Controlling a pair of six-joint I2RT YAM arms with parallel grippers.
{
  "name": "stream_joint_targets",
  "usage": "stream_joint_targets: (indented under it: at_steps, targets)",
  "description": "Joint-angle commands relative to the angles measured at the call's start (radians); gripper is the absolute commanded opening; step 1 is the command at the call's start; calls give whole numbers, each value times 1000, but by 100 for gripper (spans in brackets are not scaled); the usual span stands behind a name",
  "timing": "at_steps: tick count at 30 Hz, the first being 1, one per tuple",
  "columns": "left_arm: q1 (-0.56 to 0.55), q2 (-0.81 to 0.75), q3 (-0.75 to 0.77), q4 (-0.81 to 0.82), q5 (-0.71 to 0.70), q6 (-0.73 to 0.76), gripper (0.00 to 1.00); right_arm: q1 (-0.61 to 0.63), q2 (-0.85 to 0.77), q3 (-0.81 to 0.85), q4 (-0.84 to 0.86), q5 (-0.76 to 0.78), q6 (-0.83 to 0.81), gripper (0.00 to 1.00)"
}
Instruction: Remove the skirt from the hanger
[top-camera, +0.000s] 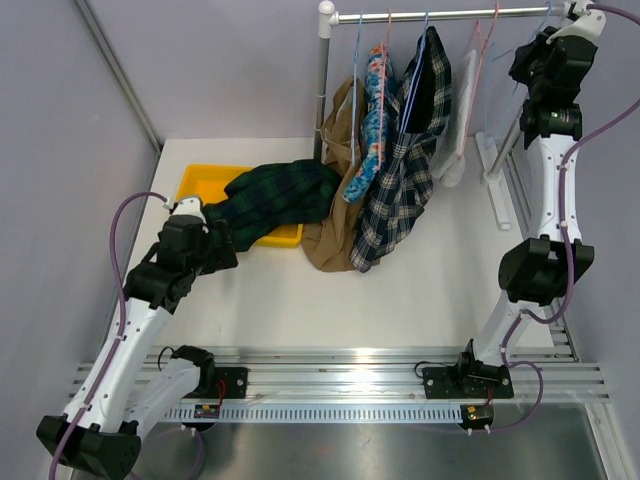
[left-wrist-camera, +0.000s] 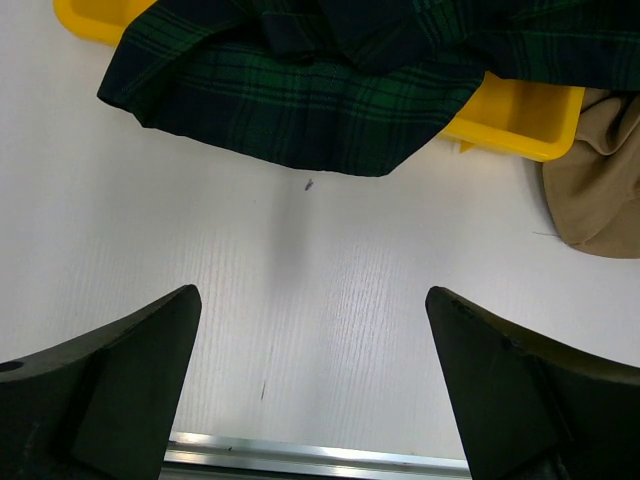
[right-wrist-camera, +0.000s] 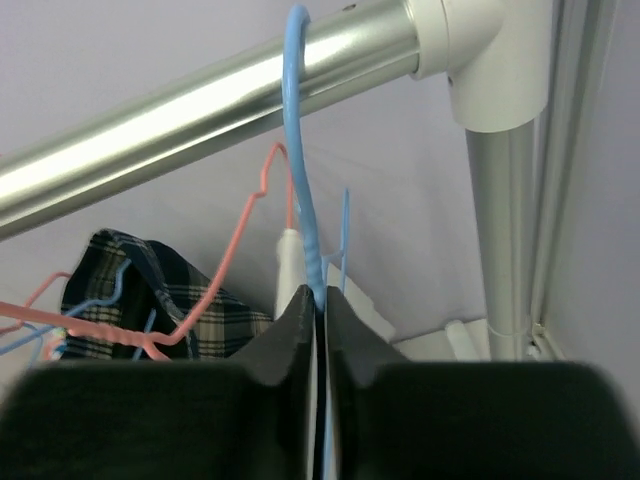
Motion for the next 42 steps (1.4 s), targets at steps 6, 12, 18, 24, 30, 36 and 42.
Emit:
stream_joint_targets:
  at_steps: [6, 12, 18, 24, 30, 36, 42]
  targets:
    - [-27, 9, 4, 35, -31, -3, 99, -3, -154, -118, -132, 162, 12, 99]
    - [-55, 4, 5, 30, -50, -7, 99, -1, -319, -196, -112, 140, 18, 99]
    - [-73, 0, 5, 27, -64, -12, 99, -1, -438, -201, -98, -75, 81, 99]
    - [-95, -7, 7, 23, -79, -17, 99, 0, -424, -151, -58, -334, 199, 100]
    - [-122, -17, 7, 17, -97, -23, 99, 10, -341, -124, -107, -378, 243, 98]
    - [-136, -22, 7, 12, -103, -26, 99, 33, -277, -134, -164, -338, 196, 97]
    - [-141, -20, 7, 14, -105, -24, 99, 71, -183, -77, -238, -299, 131, 95]
